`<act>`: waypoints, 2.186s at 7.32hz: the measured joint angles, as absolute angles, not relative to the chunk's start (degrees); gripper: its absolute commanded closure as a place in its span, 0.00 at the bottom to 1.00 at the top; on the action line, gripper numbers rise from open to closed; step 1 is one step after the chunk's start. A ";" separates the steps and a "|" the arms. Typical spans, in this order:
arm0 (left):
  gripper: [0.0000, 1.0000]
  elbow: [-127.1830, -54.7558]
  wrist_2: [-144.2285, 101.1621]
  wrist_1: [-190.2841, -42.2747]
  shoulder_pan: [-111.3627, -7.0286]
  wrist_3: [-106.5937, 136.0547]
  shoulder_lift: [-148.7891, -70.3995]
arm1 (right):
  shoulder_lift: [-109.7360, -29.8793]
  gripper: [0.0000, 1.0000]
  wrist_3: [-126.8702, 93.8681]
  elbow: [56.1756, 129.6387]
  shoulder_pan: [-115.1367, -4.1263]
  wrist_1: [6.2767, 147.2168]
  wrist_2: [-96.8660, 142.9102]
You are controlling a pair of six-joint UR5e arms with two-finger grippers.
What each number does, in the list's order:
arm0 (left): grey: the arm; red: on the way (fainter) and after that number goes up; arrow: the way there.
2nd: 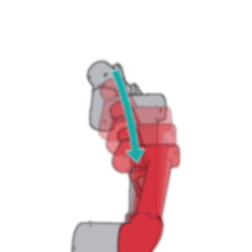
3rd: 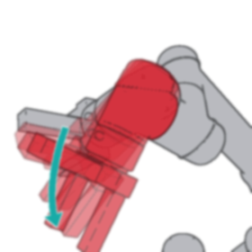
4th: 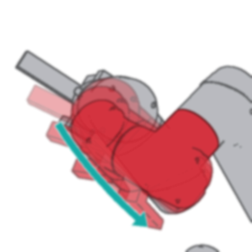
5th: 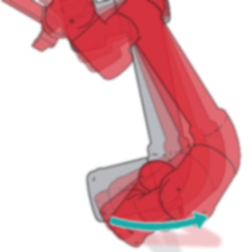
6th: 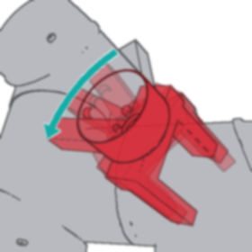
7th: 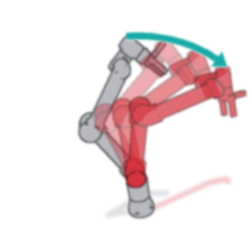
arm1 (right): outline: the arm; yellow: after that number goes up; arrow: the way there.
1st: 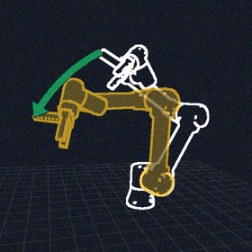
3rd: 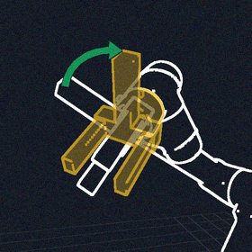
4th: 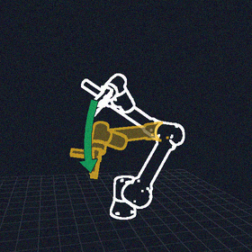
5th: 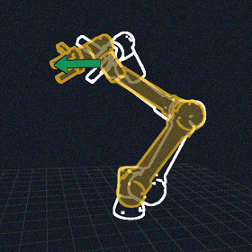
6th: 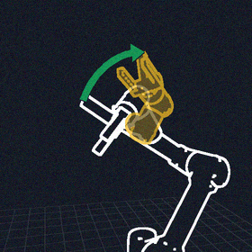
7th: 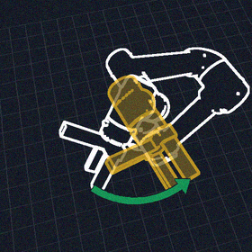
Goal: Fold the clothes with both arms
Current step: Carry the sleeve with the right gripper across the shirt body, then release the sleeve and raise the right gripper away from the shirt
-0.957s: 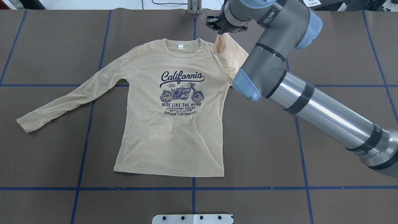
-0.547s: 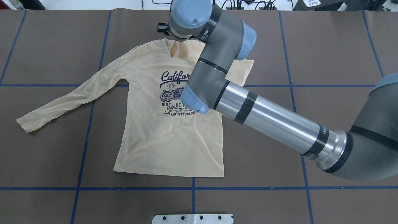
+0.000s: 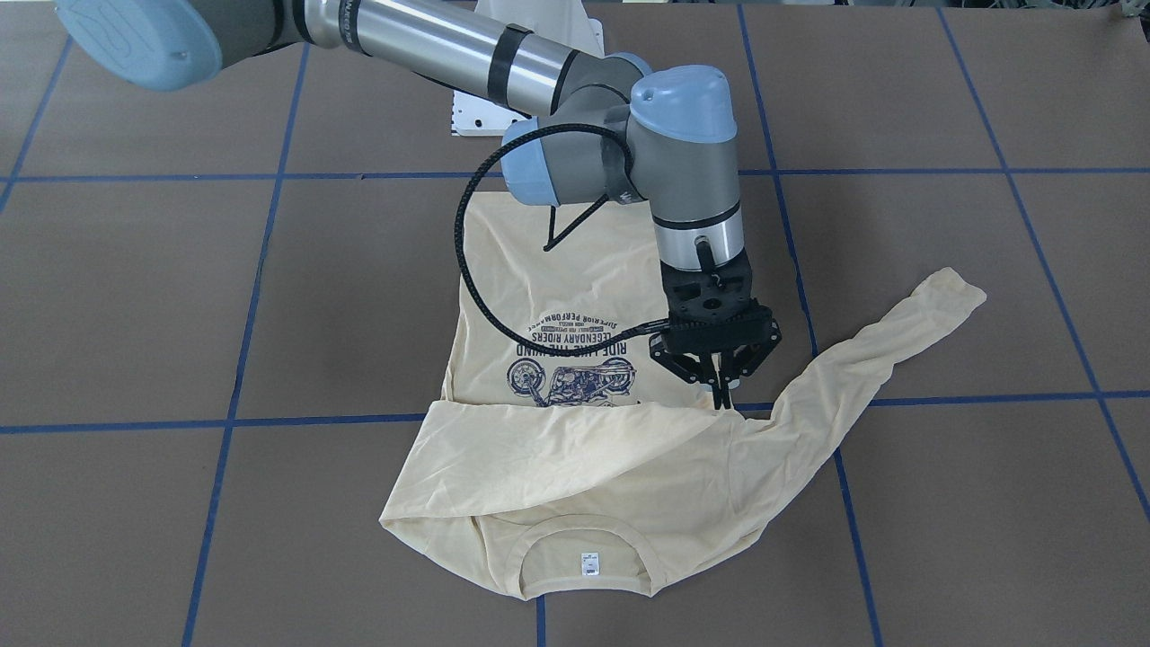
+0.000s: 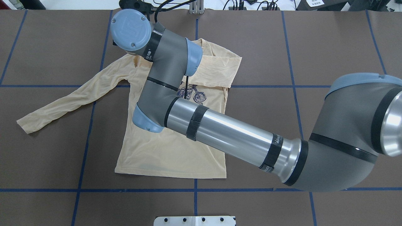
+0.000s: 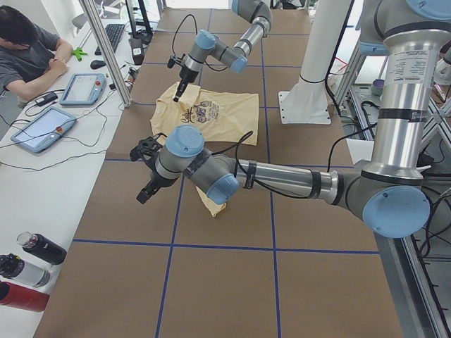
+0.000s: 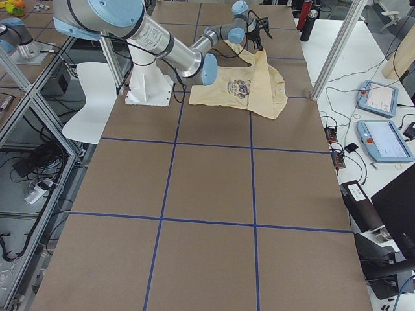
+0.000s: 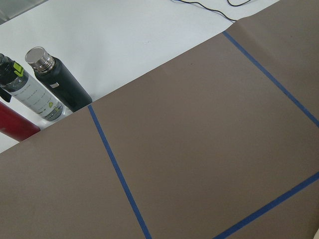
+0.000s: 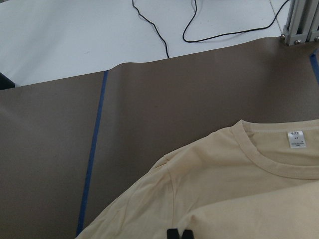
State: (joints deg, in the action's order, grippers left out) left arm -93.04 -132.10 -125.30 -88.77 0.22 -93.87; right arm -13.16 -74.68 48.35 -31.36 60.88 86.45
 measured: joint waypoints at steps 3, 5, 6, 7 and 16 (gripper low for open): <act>0.00 -92.86 -132.10 -125.33 -88.77 0.29 -93.85 | -9.82 0.21 -77.62 42.10 -29.29 58.87 84.03; 0.00 -92.82 -132.10 -125.33 -88.71 0.27 -93.79 | -8.72 0.19 -79.34 40.92 -29.05 58.81 82.73; 0.00 -92.82 -132.10 -125.33 -88.71 0.26 -93.76 | -8.07 0.19 -79.94 40.66 -29.03 58.82 82.48; 0.00 -92.81 -132.10 -125.33 -88.73 0.27 -93.67 | -7.47 0.00 -80.87 40.56 -29.02 58.88 82.40; 0.00 -91.76 -125.25 -137.91 -76.46 16.96 -90.52 | -36.84 0.00 -60.45 86.09 -44.13 94.45 106.90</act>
State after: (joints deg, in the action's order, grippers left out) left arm -91.76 -125.25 -137.91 -76.46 16.96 -90.52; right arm -36.84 -60.45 86.09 -44.13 94.45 106.90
